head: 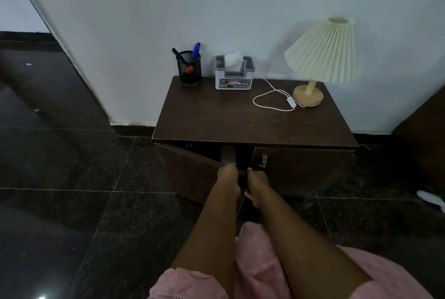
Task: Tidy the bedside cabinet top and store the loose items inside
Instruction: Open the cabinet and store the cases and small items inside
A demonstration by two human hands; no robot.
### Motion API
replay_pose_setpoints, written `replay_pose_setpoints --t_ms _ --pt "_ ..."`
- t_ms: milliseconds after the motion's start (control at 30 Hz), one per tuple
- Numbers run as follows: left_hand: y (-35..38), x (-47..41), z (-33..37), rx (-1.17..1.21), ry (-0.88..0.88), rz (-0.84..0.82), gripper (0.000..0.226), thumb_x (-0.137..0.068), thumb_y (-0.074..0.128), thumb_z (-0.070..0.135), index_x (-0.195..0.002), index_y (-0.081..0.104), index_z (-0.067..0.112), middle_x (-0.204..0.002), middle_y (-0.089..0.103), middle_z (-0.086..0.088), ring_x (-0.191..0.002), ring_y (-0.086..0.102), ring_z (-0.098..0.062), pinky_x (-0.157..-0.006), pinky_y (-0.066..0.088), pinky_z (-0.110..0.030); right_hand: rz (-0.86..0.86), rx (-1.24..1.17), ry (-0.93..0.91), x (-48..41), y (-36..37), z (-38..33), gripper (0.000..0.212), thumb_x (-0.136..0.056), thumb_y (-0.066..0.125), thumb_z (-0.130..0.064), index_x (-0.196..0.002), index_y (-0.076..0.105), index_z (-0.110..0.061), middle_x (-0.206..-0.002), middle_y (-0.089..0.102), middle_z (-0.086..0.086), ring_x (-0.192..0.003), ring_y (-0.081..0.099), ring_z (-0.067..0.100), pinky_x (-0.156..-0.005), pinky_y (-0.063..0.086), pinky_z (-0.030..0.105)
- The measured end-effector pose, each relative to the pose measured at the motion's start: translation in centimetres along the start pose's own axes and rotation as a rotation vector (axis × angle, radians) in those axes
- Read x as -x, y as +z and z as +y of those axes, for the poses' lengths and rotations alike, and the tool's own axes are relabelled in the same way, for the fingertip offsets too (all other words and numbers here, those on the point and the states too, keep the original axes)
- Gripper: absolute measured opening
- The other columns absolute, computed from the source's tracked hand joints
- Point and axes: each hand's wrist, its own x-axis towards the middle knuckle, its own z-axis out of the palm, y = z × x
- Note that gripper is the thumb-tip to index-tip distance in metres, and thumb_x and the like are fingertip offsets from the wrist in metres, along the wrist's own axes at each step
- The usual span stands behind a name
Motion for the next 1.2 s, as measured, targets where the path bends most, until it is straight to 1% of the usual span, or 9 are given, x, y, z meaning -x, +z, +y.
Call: replay_pose_setpoints --t_ms 100,267,400,567,767,1000,1100,1133,1200 --pt "1.0 -0.5 0.2 0.135 0.0 -0.063 0.05 -0.098 0.043 0.031 -0.14 0.038 0.005 -0.138 0.046 -0.021 -0.126 0.046 -0.036 -0.106 0.039 -0.047 0.012 -0.174 -0.013 -1.2 0.1 -0.1 0.031 -0.097 0.044 -0.025 -0.117 0.06 -0.008 -0.112 0.065 0.016 -0.1 0.063 0.031 -0.094 0.051 0.047" --pt "1.2 -3.2 -0.2 0.204 0.012 -0.151 0.062 -0.095 0.039 0.051 -0.14 0.042 0.009 -0.137 0.05 -0.016 -0.126 0.048 -0.033 -0.107 0.039 -0.047 -0.08 -0.2 -0.114 -2.5 0.5 -0.1 0.032 -0.092 0.049 -0.025 -0.123 0.059 -0.025 -0.112 0.067 0.007 -0.099 0.064 0.024 -0.087 0.054 0.042" --pt "0.9 -4.3 0.2 0.234 0.038 -0.217 0.063 -0.094 0.034 0.057 -0.139 0.044 0.014 -0.139 0.051 -0.01 -0.129 0.047 -0.029 -0.099 0.039 -0.043 -0.184 -0.178 -0.161 -3.2 1.0 -0.4 0.048 -0.096 0.048 -0.032 -0.142 0.036 -0.03 -0.128 0.06 0.006 -0.113 0.058 0.024 -0.089 0.051 0.04" --pt "1.0 -5.3 1.1 0.172 0.035 -0.264 0.07 -0.09 0.031 0.064 -0.144 0.036 0.021 -0.15 0.038 -0.005 -0.141 0.031 -0.027 -0.114 0.022 -0.048 -0.26 -0.182 -0.17 -3.7 1.5 -1.0 0.063 -0.094 0.05 -0.021 -0.148 0.02 -0.03 -0.137 0.052 0.007 -0.116 0.056 0.024 -0.077 0.053 0.033" --pt "0.5 -5.9 1.4 0.162 -0.025 -0.316 0.076 -0.087 0.034 0.067 -0.144 0.036 0.018 -0.147 0.041 -0.011 -0.137 0.035 -0.03 -0.111 0.026 -0.049 -0.302 -0.122 -0.14 -3.8 0.8 -1.5 0.07 -0.094 0.049 -0.021 -0.15 0.008 -0.032 -0.145 0.044 0.007 -0.126 0.048 0.026 -0.102 0.043 0.043" --pt "-0.1 -3.6 3.6 0.053 0.05 -0.224 0.061 -0.09 0.053 0.044 -0.14 0.041 0.012 -0.144 0.046 -0.008 -0.131 0.045 -0.026 -0.1 0.039 -0.041 -0.345 0.048 -0.167 -2.2 -1.1 -3.1 0.051 -0.097 0.046 -0.029 -0.145 0.03 -0.025 -0.146 0.041 0.002 -0.131 0.041 0.022 -0.098 0.038 0.04" --pt "0.0 -2.6 5.1 -0.028 0.088 -0.196 0.041 -0.091 0.052 0.034 -0.124 0.056 0.01 -0.123 0.062 -0.006 -0.112 0.058 -0.023 -0.089 0.041 -0.039 -0.294 0.108 -0.289 -1.5 -1.5 -4.9 0.025 -0.095 0.049 -0.02 -0.117 0.059 -0.019 -0.124 0.06 0.012 -0.113 0.057 0.02 -0.083 0.041 0.033" --pt "0.2 -2.5 5.8 -0.052 0.119 -0.191 0.033 -0.092 0.05 0.03 -0.117 0.061 0.011 -0.113 0.067 -0.003 -0.103 0.062 -0.02 -0.086 0.041 -0.036 -0.282 0.121 -0.34 -1.6 -1.6 -5.7 0.018 -0.094 0.05 -0.017 -0.104 0.063 -0.022 -0.116 0.065 0.01 -0.102 0.06 0.015 -0.078 0.043 0.03" --pt "0.8 -2.9 7.5 -0.05 0.213 -0.145 0.023 -0.091 0.05 0.022 -0.105 0.065 0.014 -0.092 0.07 0.003 -0.084 0.064 -0.015 -0.075 0.043 -0.031 -0.269 0.113 -0.462 -2.3 -1.8 -7.3 0.02 -0.093 0.049 -0.012 -0.101 0.064 -0.023 -0.103 0.068 0.0 -0.087 0.059 0.003 -0.069 0.046 0.02"
